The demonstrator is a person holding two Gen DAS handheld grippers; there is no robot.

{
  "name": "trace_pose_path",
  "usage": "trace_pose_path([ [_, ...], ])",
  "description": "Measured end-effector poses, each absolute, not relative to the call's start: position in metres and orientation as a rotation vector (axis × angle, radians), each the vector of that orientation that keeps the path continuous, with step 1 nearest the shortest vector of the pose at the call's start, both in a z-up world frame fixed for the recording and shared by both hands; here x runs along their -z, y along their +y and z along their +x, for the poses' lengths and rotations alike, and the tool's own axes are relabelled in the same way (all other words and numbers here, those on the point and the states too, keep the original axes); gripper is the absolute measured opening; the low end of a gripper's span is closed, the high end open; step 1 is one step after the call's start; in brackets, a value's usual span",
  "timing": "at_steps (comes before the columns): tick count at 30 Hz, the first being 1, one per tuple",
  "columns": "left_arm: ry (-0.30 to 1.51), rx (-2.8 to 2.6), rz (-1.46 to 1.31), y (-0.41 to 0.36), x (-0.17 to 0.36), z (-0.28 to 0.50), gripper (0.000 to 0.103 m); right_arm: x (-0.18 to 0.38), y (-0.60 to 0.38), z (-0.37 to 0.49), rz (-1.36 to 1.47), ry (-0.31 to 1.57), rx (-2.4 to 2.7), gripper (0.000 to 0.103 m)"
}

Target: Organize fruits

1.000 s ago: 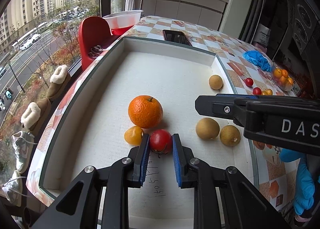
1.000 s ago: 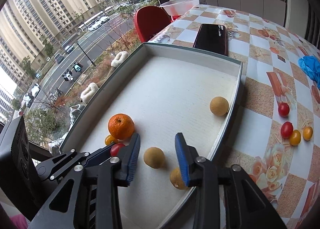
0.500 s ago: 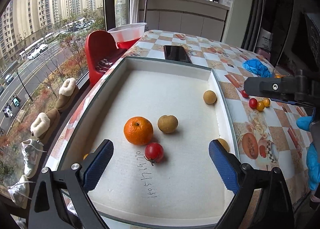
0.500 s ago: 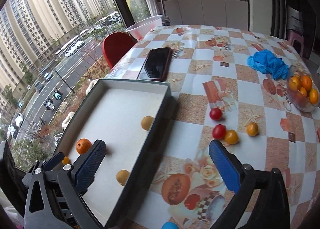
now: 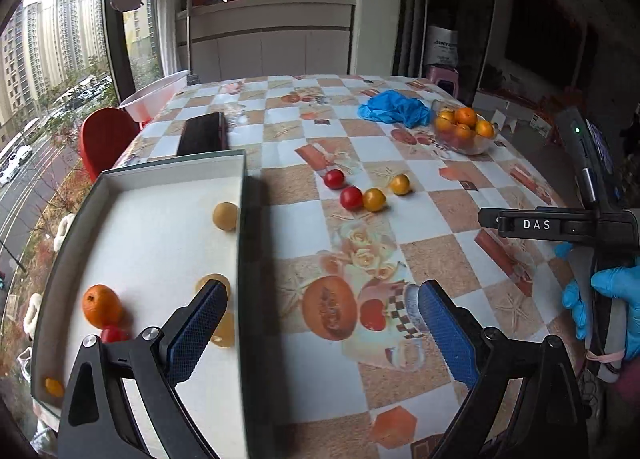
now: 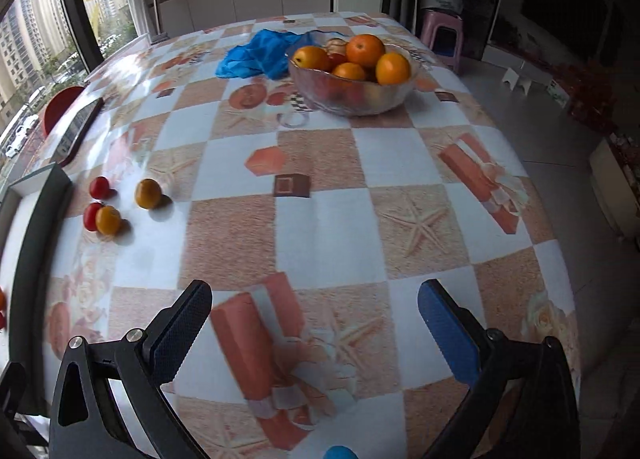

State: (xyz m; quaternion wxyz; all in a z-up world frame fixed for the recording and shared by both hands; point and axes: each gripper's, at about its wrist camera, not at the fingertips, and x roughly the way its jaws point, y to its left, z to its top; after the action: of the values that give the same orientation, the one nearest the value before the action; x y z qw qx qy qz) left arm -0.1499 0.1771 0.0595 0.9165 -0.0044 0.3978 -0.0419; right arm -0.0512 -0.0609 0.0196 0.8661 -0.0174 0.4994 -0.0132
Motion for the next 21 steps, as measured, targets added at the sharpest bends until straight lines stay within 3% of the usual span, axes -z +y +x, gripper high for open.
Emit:
trace_pose_path([
  [9, 0.953, 0.030, -0.005, 0.145, -0.014, -0.108, 0.097, -0.009, -0.075, -0.063, -0.005, 0.966, 0.024, 0.103],
  [13, 0.935, -0.018, 0.015, 0.146, -0.008, -0.102, 0.102, -0.008, -0.074, -0.063, -0.003, 0.966, 0.022, 0.103],
  [21, 0.915, -0.014, 0.021, 0.144, -0.008, -0.102, 0.102, -0.008, -0.074, -0.062, -0.003, 0.966, 0.022, 0.103],
])
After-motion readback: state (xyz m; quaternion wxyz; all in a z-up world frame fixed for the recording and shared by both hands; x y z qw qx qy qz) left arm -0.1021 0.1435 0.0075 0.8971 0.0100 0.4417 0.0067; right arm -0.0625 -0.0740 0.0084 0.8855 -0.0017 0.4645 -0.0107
